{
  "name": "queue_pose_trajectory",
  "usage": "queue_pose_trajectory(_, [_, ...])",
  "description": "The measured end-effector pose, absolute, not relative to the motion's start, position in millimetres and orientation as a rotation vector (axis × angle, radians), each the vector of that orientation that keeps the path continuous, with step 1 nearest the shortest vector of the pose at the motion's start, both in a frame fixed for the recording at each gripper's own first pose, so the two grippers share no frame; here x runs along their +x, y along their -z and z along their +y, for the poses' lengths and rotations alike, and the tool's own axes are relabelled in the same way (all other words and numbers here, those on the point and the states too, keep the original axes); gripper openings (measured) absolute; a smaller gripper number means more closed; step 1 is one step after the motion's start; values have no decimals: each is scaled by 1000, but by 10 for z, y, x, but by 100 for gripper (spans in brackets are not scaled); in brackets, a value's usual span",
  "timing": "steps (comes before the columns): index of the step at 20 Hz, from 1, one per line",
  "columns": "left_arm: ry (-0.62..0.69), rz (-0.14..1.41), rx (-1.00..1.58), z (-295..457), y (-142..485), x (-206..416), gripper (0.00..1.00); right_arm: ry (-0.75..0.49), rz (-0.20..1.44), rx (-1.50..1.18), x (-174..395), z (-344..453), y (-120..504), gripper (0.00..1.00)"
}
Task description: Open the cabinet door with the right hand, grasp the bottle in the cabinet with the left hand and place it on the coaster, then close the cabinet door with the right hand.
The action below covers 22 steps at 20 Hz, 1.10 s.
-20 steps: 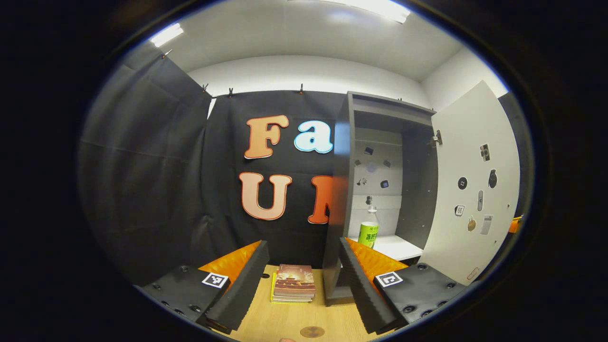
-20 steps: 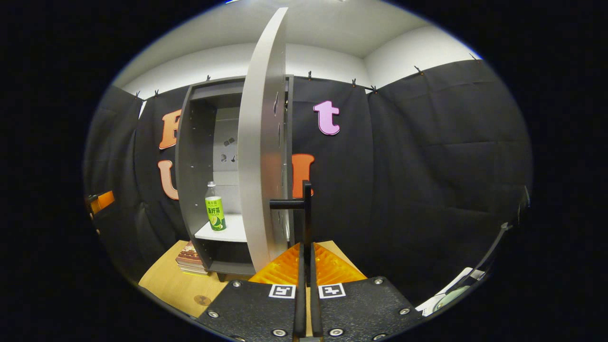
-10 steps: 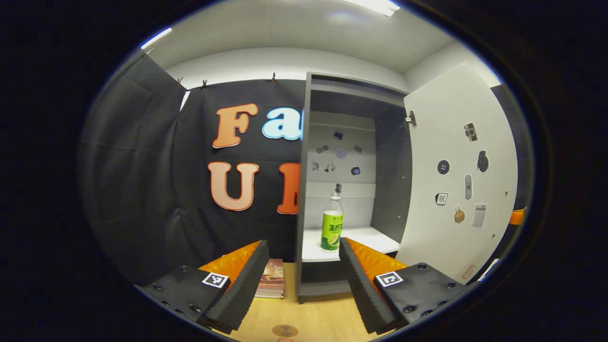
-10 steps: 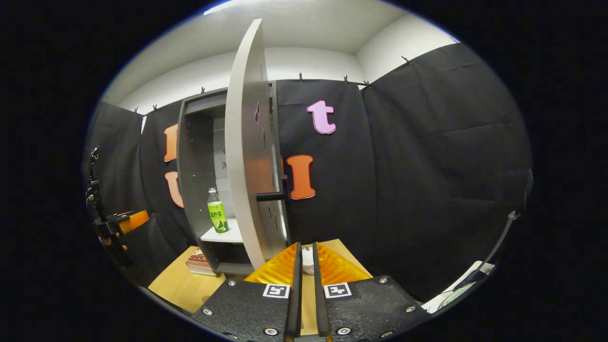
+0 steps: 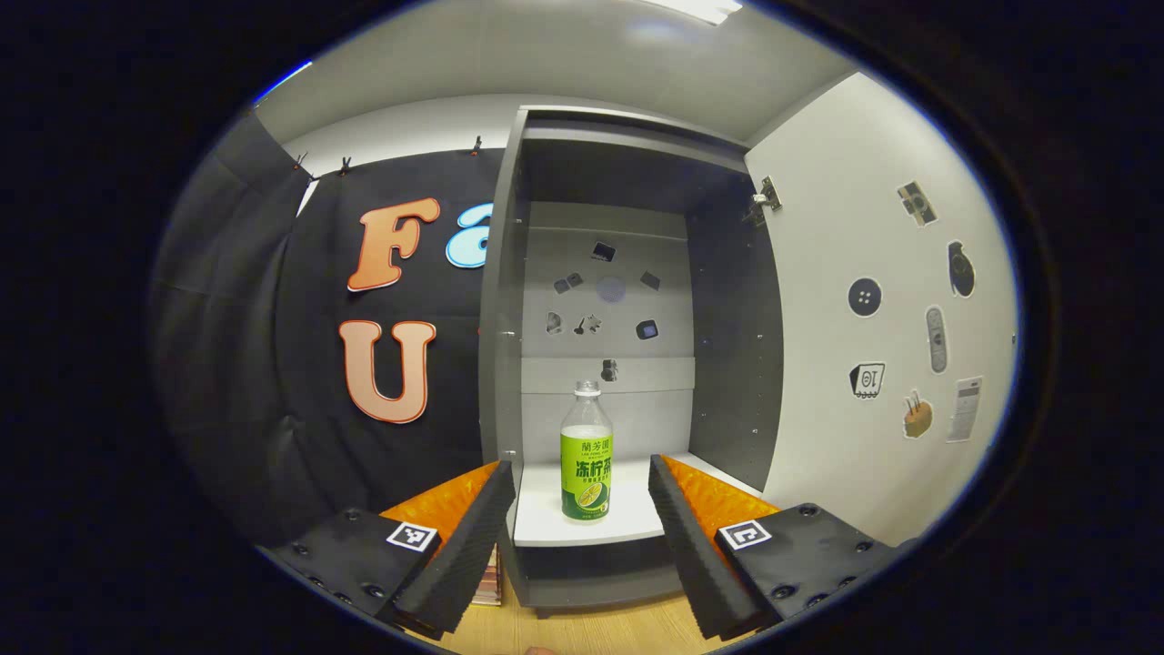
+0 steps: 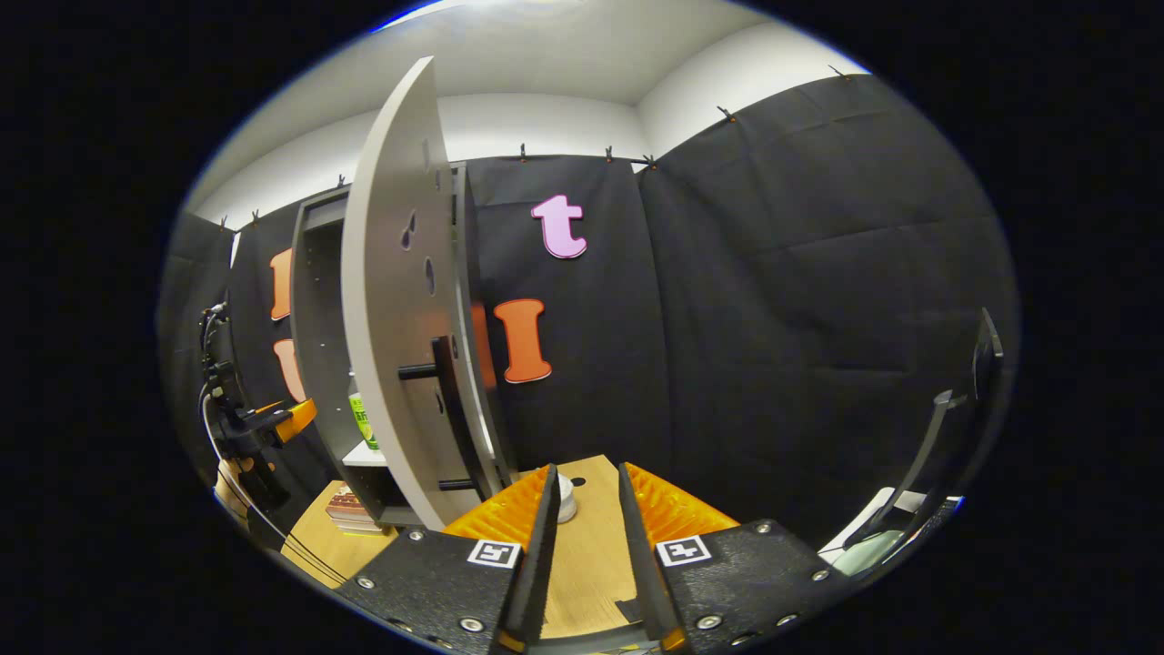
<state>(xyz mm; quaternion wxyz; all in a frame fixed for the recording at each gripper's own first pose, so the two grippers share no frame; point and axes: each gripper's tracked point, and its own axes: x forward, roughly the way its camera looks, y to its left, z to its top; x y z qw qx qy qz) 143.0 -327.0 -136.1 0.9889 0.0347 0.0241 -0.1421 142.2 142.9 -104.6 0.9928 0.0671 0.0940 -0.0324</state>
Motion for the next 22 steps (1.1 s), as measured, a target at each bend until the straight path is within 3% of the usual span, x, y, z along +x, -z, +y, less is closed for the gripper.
queue_pose_trajectory(1, [290,46,69,-3328,1398,1561,94,82,191,140,1418,1397,1051,45])
queue_pose_trajectory(3, [309,42,59,-3463,1493,1803,97,117,195,147,1431,1338,1060,60])
queue_pose_trajectory(4, [307,44,61,-3494,1548,1915,97,133,199,148,1442,1314,1062,56])
queue_pose_trajectory(6, [287,39,91,-3516,1632,2134,94,165,204,151,1441,1267,1070,73])
queue_pose_trajectory(9, [263,31,122,-3527,1728,2437,94,212,213,169,1430,1194,1092,83])
queue_pose_trajectory(11, [272,47,129,-3585,1832,2578,97,239,222,187,1424,1173,1110,80])
queue_pose_trajectory(12, [270,55,132,-3596,1864,2640,97,249,228,196,1419,1171,1121,87])
queue_pose_trajectory(13, [269,61,129,-3610,1887,2692,94,259,233,204,1406,1168,1129,82])
queue_pose_trajectory(19, [278,92,84,-3686,2002,2977,100,297,250,225,1397,1151,1151,83])
queue_pose_trajectory(22, [283,118,93,-3700,2082,3000,92,314,243,229,1399,1132,1148,83])
